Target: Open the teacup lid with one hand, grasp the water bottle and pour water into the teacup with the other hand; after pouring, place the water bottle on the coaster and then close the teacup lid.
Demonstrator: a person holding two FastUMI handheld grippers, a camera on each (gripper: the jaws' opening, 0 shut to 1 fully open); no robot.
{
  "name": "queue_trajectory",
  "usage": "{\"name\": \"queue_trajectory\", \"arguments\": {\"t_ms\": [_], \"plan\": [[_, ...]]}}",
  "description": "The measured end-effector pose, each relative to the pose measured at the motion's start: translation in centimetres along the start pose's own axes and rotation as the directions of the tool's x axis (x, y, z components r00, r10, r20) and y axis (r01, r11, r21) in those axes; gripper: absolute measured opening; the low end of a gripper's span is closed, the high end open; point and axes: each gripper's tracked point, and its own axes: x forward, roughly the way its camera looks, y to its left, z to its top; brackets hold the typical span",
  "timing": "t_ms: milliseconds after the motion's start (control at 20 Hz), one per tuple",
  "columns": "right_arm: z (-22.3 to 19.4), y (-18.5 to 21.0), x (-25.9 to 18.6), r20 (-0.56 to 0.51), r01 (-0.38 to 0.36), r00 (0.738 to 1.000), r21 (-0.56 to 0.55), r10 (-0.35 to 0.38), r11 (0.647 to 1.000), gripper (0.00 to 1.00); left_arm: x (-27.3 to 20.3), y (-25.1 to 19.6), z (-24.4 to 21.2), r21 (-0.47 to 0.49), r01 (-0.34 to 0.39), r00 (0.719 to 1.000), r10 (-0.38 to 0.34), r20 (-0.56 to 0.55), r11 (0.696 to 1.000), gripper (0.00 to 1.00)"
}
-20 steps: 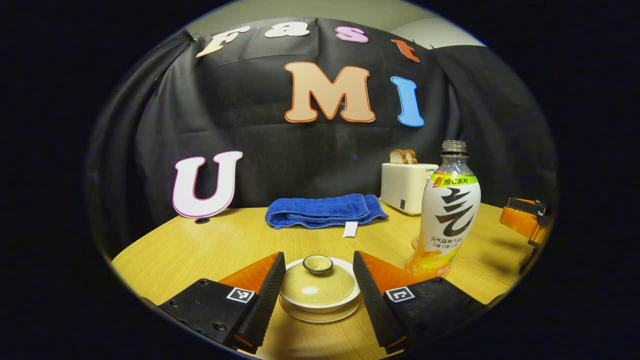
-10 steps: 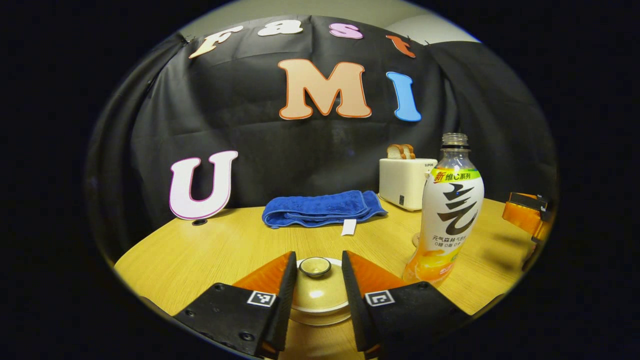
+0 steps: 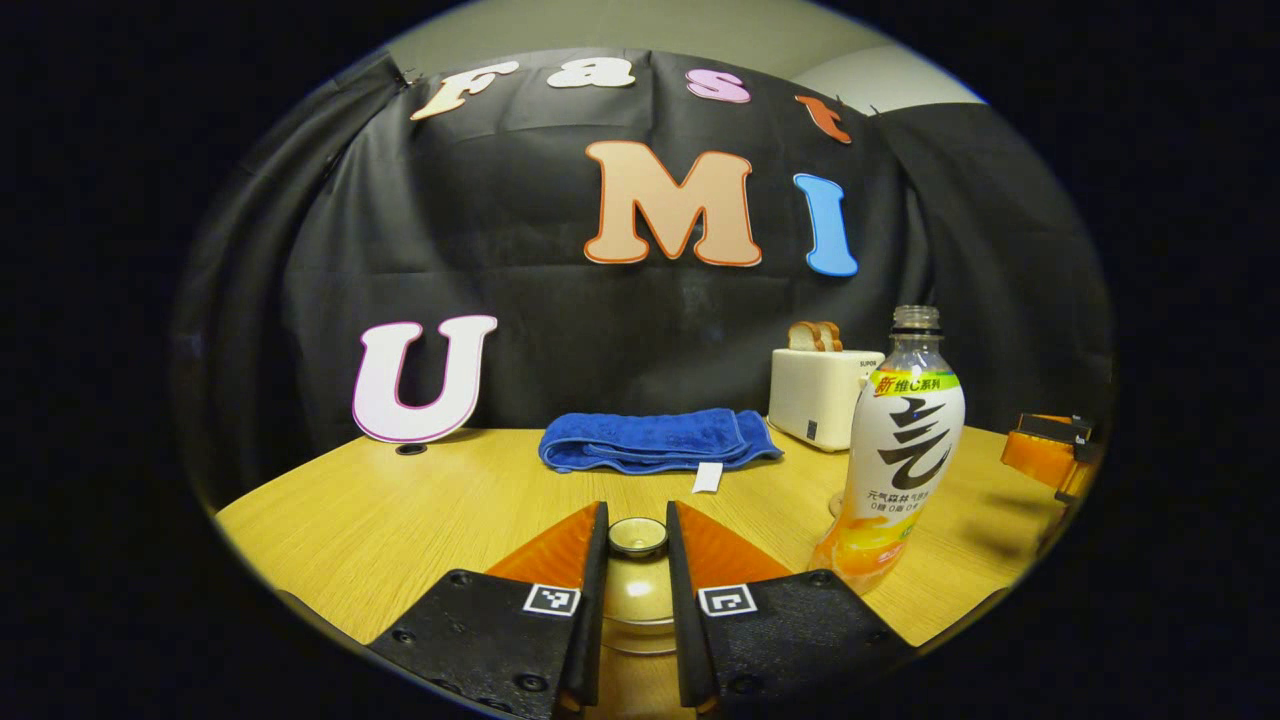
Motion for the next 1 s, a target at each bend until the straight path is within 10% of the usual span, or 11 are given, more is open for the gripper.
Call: {"name": "queue_trajectory", "arguments": {"t_ms": [1000], "plan": [[-0.8, 15.0, 1.6, -0.026, -0.311, 0.950, 0.019, 0.311, 0.950, 0.96, -4.9, 8.9, 0.6, 0.015, -0.260, 0.964, 0.258, 0.060, 0.966, 0.27]]}}
